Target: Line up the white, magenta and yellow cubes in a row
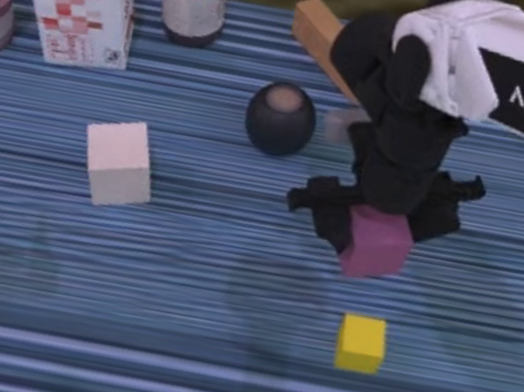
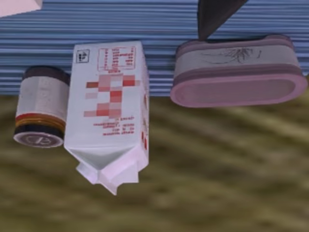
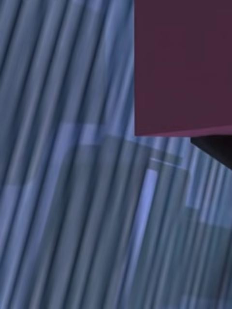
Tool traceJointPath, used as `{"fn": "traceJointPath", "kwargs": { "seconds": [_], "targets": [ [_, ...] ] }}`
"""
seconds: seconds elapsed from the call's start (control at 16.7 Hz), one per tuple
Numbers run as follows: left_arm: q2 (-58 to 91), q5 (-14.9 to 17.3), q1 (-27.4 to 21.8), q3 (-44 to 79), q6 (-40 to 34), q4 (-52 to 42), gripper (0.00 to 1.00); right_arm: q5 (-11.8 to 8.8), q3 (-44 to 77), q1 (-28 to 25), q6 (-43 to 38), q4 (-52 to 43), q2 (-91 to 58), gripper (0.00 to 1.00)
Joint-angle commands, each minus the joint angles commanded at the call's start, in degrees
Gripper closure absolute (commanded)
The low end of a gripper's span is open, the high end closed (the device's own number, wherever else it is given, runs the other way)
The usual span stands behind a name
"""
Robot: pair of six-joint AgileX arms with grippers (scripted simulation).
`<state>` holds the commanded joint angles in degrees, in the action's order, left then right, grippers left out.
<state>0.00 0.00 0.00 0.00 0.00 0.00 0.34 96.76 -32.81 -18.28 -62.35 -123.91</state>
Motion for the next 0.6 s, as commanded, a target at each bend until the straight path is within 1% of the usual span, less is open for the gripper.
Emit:
{"fn": "traceJointPath", "kwargs": {
  "seconds": [0.36,0.48,0.6],
  "targets": [
    [0.0,0.0,0.0,0.0,0.0,0.0,0.0,0.3,-2.4,-9.3,-21.6,-1.3,2.9,1.0],
    [0.0,0.0,0.0,0.0,0.0,0.0,0.0,0.4,-3.0,-11.6,-25.9,-1.3,4.0,1.0],
    [0.0,0.0,0.0,0.0,0.0,0.0,0.0,0.5,-3.3,-12.6,-27.7,-1.2,4.7,1.0]
  ]
}}
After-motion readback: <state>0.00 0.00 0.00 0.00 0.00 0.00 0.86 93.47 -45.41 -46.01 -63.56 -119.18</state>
